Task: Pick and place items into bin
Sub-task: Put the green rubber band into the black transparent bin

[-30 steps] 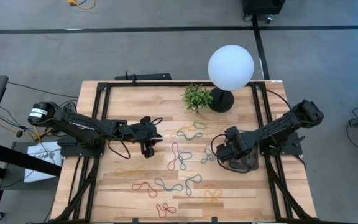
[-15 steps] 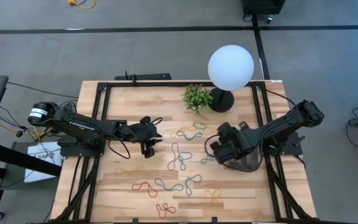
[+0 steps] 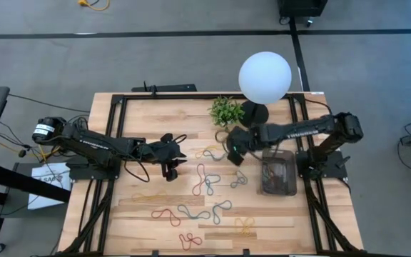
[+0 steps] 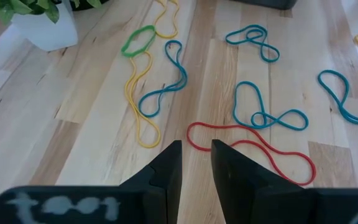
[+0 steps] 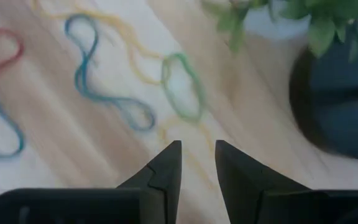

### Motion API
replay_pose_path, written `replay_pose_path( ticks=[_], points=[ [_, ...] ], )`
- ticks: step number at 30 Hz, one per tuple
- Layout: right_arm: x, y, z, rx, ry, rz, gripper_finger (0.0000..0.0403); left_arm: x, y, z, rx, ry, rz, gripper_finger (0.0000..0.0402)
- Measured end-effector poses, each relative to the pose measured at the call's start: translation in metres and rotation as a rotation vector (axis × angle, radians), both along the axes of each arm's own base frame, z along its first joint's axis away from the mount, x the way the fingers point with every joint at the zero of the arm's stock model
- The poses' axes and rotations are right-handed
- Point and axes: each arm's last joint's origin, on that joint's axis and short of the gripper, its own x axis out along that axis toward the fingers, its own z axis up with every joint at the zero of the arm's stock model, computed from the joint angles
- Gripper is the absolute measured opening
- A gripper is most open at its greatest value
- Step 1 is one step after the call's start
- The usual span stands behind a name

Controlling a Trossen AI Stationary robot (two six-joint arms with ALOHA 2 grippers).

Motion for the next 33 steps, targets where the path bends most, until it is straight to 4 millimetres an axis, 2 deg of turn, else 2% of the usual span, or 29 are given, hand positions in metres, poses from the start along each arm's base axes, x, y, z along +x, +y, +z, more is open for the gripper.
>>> replay_pose_path(
  ticks=[3,5,7,13,21,27,33],
  points=[
    [0.012,-0.016,-0.015,0.089,0.007,0.081,0.0091,0.000,0.000,-0.001,0.001,0.006,0.001,0.0076],
    [0.025,-0.021,-0.028,0.136,-0.023,0.158,0.0091,0.000,0.000,-0.001,0.002,0.008,0.001,0.0076],
    [0.030,-0.025,-0.041,0.173,0.001,0.203,0.0091,-0.001,0.000,-0.001,0.002,0.009,0.001,0.0076],
    [0.043,-0.040,-0.070,0.175,0.055,0.156,0.0091,-0.001,0.000,-0.002,0.003,0.021,0.001,0.0076],
    [0.044,-0.048,-0.076,0.133,0.057,0.044,0.0091,-0.001,0.000,-0.002,0.003,0.026,0.001,0.0076],
    [0.045,-0.048,-0.076,0.131,0.055,0.051,0.0091,-0.002,0.000,-0.002,0.003,0.027,0.001,0.0076],
    [0.049,-0.048,-0.087,0.137,0.067,0.051,0.0091,-0.002,0.000,-0.003,0.003,0.029,0.001,0.0076]
  ],
)
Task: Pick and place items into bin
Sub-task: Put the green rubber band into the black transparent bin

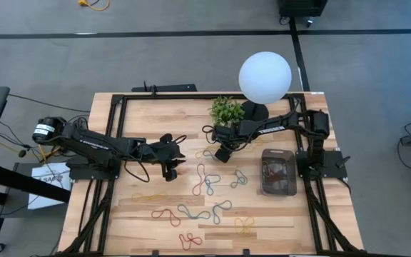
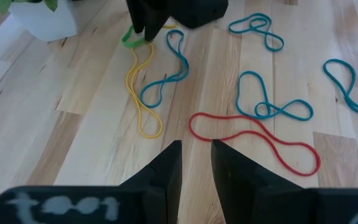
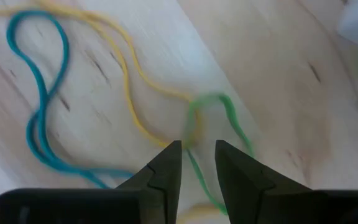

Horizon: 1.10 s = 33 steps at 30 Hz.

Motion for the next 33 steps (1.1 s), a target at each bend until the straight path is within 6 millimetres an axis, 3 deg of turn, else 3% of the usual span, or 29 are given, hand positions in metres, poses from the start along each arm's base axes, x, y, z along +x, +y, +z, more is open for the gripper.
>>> replay_pose_path(
  ticks=[7,13,17,23,29,33],
  points=[
    [0.001,0.002,-0.002,0.002,-0.010,-0.023,0.0087,0.000,0.000,0.000,0.000,0.001,0.000,0.0076],
    [0.003,0.008,-0.002,0.003,-0.015,-0.029,0.0015,0.000,0.000,0.000,0.000,0.001,0.000,0.0076],
    [0.001,0.019,0.006,0.022,0.100,-0.012,0.0010,0.000,0.000,0.000,0.000,0.001,0.000,0.0076],
    [0.002,0.043,0.051,-0.028,0.288,0.015,0.0005,0.000,0.000,0.000,0.000,0.001,0.000,0.0076],
    [-0.006,0.079,0.103,-0.099,0.445,0.030,0.0003,0.000,0.000,0.000,0.000,0.002,0.000,0.0076],
    [-0.012,0.102,0.122,-0.153,0.415,-0.006,0.0002,0.000,0.000,0.000,0.000,0.001,0.000,0.0076]
  ],
)
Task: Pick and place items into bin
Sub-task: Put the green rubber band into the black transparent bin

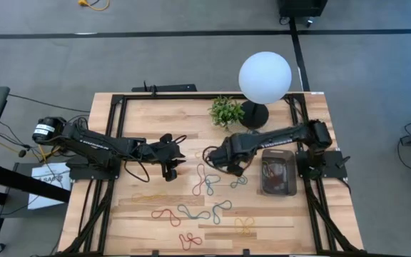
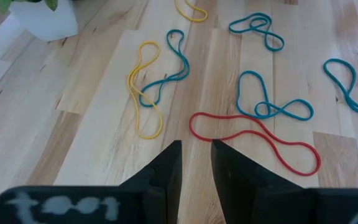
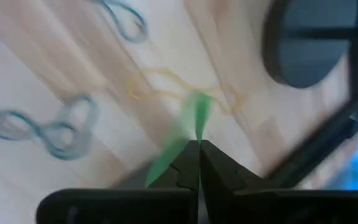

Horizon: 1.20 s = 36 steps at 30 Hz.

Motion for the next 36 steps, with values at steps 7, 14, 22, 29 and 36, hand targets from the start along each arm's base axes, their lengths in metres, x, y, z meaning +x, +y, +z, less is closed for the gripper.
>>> replay_pose_path(
  ticks=[7,14,22,29,36],
  points=[
    [-0.025,0.037,0.016,0.113,-0.031,0.050,0.0003,-0.002,0.000,-0.002,-0.020,0.026,0.001,0.0076],
    [-0.085,0.049,0.036,0.007,-0.142,0.130,0.0003,-0.004,0.000,-0.004,-0.018,0.055,0.002,0.0076],
    [-0.178,0.035,0.020,-0.055,-0.413,-0.279,0.0003,-0.003,0.000,-0.004,-0.017,0.051,0.003,0.0076],
    [-0.207,0.033,-0.040,0.022,-0.506,-0.347,0.0004,-0.003,0.000,-0.003,-0.011,0.040,0.012,0.0076],
    [-0.203,0.032,-0.055,0.039,-0.436,-0.344,0.0027,-0.002,0.001,-0.002,-0.001,0.029,0.024,0.0076]
  ],
)
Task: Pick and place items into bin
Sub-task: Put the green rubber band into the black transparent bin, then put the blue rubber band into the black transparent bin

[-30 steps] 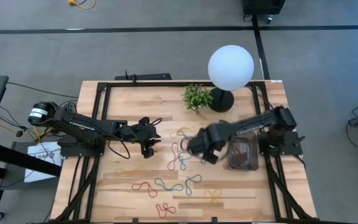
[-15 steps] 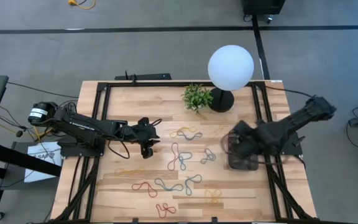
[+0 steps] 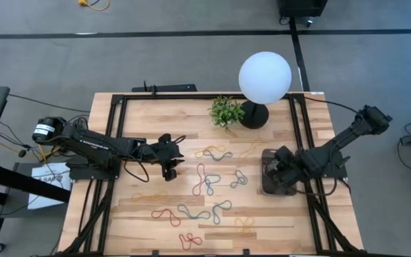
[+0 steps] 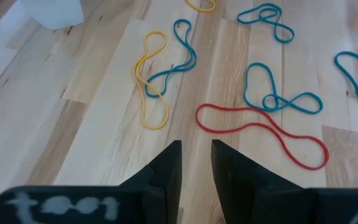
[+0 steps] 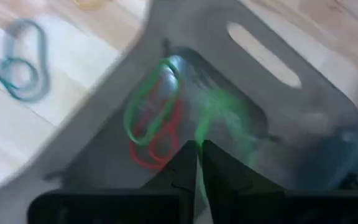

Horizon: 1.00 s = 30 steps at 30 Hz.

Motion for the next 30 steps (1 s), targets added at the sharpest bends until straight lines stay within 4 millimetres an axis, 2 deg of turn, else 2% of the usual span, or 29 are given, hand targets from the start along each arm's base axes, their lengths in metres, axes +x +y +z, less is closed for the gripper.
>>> replay_pose_path(
  ticks=[7,13,18,24,26,30],
  points=[
    [0.008,-0.001,-0.008,0.012,0.084,-0.001,0.0071,0.000,0.000,0.000,-0.001,-0.004,0.001,0.0076],
    [0.015,-0.002,-0.010,0.007,0.094,0.025,0.0075,0.000,0.000,0.000,-0.003,-0.005,0.002,0.0076],
    [0.029,0.004,0.018,0.012,0.024,0.122,0.0070,0.000,0.000,0.001,-0.004,-0.008,0.002,0.0076],
    [0.053,0.010,0.066,-0.122,-0.194,0.289,0.0071,0.001,0.000,0.001,-0.004,-0.011,0.002,0.0076],
    [0.060,0.010,0.073,-0.173,-0.251,0.335,0.0071,0.001,0.000,0.001,-0.004,-0.014,0.002,0.0076],
    [0.070,0.003,0.076,-0.226,-0.295,0.376,0.0071,0.001,0.000,0.001,-0.004,-0.013,0.002,0.0076]
  ],
)
